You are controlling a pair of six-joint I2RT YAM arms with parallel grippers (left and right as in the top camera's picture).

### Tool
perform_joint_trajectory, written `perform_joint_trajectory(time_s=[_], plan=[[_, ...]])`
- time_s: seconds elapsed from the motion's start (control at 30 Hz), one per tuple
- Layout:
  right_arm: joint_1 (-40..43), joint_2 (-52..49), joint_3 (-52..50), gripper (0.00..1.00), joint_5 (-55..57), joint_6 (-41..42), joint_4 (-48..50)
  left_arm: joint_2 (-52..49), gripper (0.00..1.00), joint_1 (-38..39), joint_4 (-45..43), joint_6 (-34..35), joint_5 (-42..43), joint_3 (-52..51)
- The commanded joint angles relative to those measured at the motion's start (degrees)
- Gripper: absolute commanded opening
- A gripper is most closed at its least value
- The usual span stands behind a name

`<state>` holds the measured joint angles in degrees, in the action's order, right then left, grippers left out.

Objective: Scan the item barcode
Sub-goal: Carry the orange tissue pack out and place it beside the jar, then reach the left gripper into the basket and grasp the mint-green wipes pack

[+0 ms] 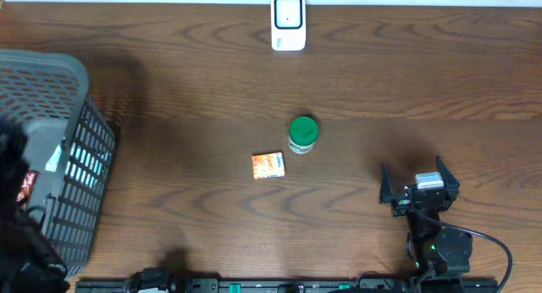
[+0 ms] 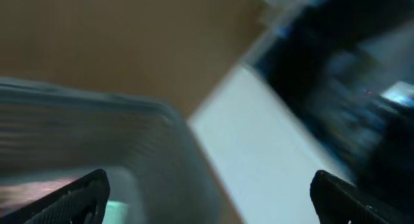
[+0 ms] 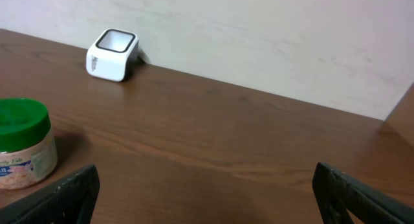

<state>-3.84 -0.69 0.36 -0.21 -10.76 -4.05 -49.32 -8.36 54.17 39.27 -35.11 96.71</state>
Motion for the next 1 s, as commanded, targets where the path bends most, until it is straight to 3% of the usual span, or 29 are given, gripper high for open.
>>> perform_joint_trajectory(time_s=[0.0, 0.23, 0.47, 0.57, 0.77, 0.97], plan=[[-0.13, 0.31, -0.04, 0.99, -0.11, 0.85, -0.24, -4.07, 1.0, -8.7, 3.13, -3.48, 0.81, -1.4], [-0.13, 0.31, -0.04, 0.99, -0.11, 0.85, -0.24, -18.69, 1.0, -22.51, 13.11, -0.98, 9.42, -1.7], [-0.13, 0.31, -0.04, 0.99, -0.11, 0.85, -0.24, -34.45, 1.0, -27.65, 14.21, -13.4, 28.26, -1.77], [-0.13, 0.31, -0.04, 0.99, -0.11, 0.85, -0.24, -40.39, 1.0, -27.96, 14.38, -16.57, 31.1, -2.62], [-0.13, 0.31, -0.04, 0.99, -0.09, 0.85, -0.24, -46.47, 1.0, -28.89, 10.73, -16.52, 31.34, -8.22], [-0.13, 0.31, -0.04, 0.99, -0.11, 0.85, -0.24, -46.8, 0.98, -32.65, 0.68, -18.08, 38.84, -19.76]])
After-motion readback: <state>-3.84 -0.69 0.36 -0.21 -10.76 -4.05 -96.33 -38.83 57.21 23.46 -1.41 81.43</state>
